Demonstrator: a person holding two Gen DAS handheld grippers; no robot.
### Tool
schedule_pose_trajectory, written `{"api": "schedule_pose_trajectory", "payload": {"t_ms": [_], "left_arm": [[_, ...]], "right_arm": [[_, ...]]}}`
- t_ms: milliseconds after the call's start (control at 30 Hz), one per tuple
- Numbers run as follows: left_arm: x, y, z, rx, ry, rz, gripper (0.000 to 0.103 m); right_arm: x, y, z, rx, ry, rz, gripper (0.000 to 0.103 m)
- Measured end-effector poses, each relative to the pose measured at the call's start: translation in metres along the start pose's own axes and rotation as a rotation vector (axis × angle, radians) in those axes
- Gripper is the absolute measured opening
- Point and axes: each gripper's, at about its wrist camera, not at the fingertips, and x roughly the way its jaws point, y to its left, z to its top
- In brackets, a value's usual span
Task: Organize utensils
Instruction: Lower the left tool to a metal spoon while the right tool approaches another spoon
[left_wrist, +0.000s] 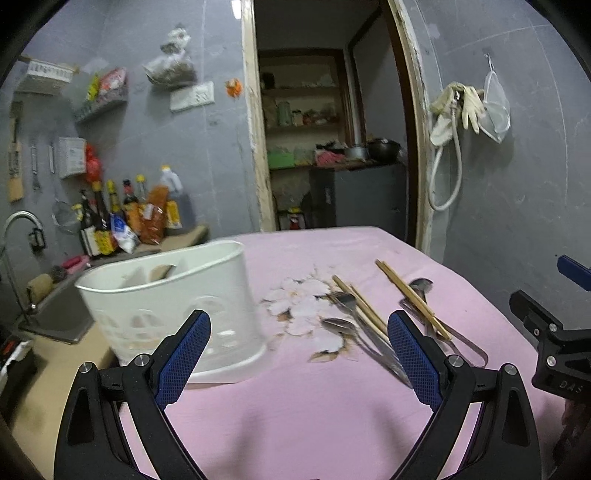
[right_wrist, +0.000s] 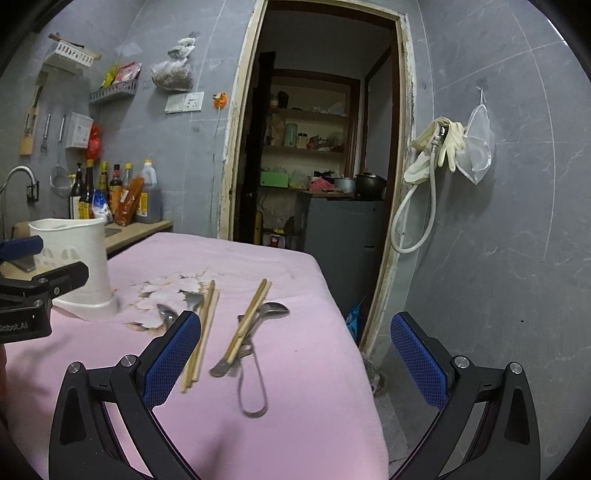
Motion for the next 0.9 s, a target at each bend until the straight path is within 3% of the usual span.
{"api": "schedule_pose_trajectory", "payload": {"t_ms": [333,600,700,900], "left_arm": [[0.047,-0.010,0.007,-0.023,0.154,-0.104,0.094],[0.077,0.000,0.013,-0.108,0.277,-0.201,0.091],[0.090,0.001,0.013,-0.117,0.327,-0.224,0.077],[0.116,0.006,0.003,-0.168,0.424,-0.254,0.050]], "right_arm": [[0.037,-0.017,0.003,-0.039,0.074,0.016,0.103],[0.071,-0.023,0.012,-0.024,0.181,0.193,0.103],[0.091,-0.030,0.015,0.031,0.256,0.269,0.100],[0.126,-0.038,0.011,0.098,0.385,0.350,0.072]]}}
